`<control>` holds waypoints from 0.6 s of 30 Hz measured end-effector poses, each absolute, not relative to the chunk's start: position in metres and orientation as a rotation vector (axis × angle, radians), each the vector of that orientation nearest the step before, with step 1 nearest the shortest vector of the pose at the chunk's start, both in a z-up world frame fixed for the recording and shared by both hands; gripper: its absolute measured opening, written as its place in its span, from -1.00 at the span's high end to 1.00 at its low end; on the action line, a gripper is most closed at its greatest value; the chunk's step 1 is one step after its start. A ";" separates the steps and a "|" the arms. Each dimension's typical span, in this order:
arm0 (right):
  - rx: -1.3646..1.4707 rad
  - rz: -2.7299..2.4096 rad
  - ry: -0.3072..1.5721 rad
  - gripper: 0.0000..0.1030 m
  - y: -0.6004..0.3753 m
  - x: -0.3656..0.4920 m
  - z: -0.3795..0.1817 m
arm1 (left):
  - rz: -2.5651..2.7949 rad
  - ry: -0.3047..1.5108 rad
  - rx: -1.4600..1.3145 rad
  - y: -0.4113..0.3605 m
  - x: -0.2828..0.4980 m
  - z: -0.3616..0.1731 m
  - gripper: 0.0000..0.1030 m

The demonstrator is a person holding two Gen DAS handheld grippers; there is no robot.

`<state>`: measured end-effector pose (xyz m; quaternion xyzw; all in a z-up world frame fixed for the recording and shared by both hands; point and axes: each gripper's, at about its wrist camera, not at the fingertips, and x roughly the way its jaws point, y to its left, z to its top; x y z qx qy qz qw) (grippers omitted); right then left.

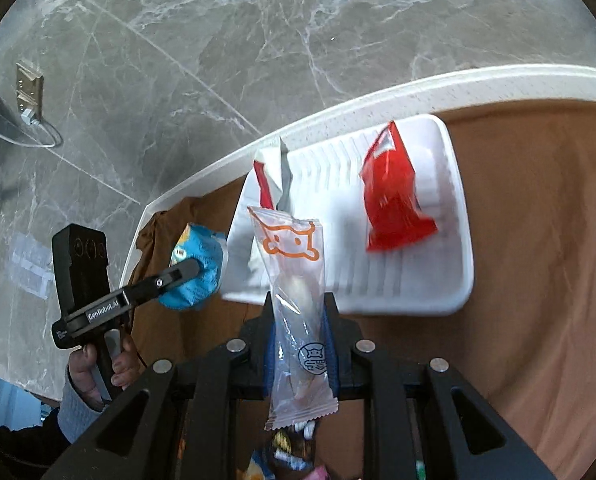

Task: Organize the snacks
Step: 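Lower both held snacks into the white tray and open both tools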

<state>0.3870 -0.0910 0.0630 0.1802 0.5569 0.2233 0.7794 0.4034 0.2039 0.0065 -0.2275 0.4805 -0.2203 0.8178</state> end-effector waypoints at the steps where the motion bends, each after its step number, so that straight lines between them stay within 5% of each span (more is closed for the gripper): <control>1: 0.390 0.483 1.205 0.58 -0.089 0.392 0.061 | -0.464 1.022 -0.493 0.205 0.410 0.005 0.36; 10: 0.375 0.442 1.232 0.55 -0.074 0.434 0.038 | -0.361 1.029 -0.576 0.211 0.454 -0.028 0.36; 14: 0.326 0.409 1.249 0.43 -0.067 0.442 0.028 | -0.340 1.018 -0.561 0.208 0.462 -0.036 0.11; 18: 0.266 0.393 1.211 0.05 -0.063 0.440 0.032 | -0.324 0.968 -0.519 0.206 0.460 -0.030 -0.07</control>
